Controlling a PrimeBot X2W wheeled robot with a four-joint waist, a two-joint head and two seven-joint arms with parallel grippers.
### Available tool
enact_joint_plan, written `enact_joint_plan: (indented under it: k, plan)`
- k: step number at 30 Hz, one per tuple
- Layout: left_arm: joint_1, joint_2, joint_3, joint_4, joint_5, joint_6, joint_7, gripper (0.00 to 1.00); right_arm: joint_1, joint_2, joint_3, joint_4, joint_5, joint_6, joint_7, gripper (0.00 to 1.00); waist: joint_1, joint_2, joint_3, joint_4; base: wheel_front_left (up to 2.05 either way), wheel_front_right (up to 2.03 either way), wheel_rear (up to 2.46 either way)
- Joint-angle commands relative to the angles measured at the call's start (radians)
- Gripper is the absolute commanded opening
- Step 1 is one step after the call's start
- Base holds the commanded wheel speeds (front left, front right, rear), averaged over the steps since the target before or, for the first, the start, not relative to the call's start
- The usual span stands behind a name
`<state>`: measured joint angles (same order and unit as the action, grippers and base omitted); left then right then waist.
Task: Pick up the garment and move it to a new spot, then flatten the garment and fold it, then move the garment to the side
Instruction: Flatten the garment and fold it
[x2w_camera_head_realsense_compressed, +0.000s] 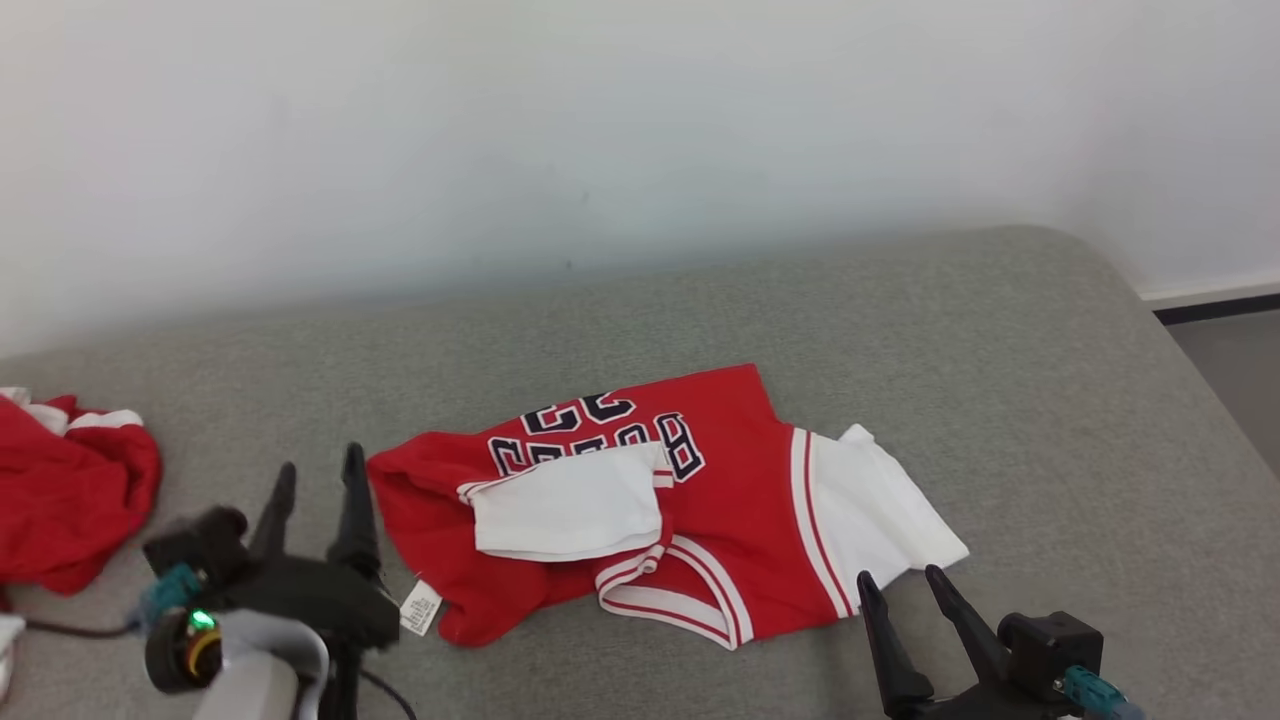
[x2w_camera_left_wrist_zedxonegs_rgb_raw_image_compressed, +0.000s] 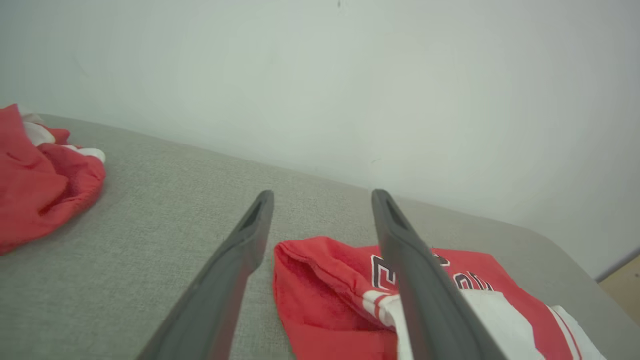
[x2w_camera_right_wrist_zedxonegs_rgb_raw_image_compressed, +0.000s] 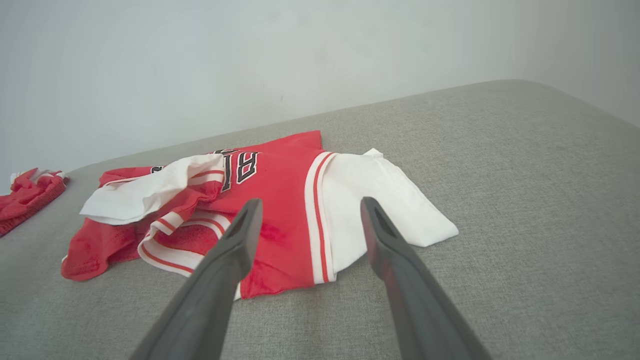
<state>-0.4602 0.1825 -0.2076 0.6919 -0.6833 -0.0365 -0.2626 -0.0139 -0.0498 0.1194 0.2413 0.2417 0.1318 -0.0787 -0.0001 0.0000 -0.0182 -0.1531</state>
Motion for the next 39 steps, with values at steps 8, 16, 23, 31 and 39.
enact_joint_plan:
  k: [8,16,23,31,39]
  plan:
    - [0.26,-0.037,0.04,-0.307,0.176,-0.036,-0.003,1.0,-0.039,-0.001,0.097,0.022,0.034,-0.002,0.092,1.0,0.0001,0.0,-0.006,0.115,0.0,0.0,0.0]
    - [0.398,-0.049,0.036,-0.475,0.26,-0.077,-0.003,1.0,-0.131,-0.001,0.133,0.118,0.09,-0.002,0.214,1.0,0.0001,0.0,-0.002,0.225,0.0,0.0,0.0]
    - [0.446,-0.069,0.032,-0.498,0.286,-0.087,-0.003,1.0,-0.226,-0.001,0.115,0.271,0.208,-0.002,0.273,1.0,0.0001,0.0,0.002,0.342,0.0,0.0,0.0]
    - [0.442,-0.068,0.025,-0.49,0.289,-0.092,-0.003,1.0,-0.312,-0.001,0.1,0.449,0.232,-0.002,0.214,1.0,0.0001,0.0,0.004,0.413,0.0,0.0,0.0]
    - [0.461,-0.072,0.02,-0.475,0.276,-0.095,-0.003,1.0,-0.368,-0.002,0.059,0.557,0.1,-0.002,0.11,0.0,0.0001,0.0,-0.012,0.402,0.0,0.0,0.0]
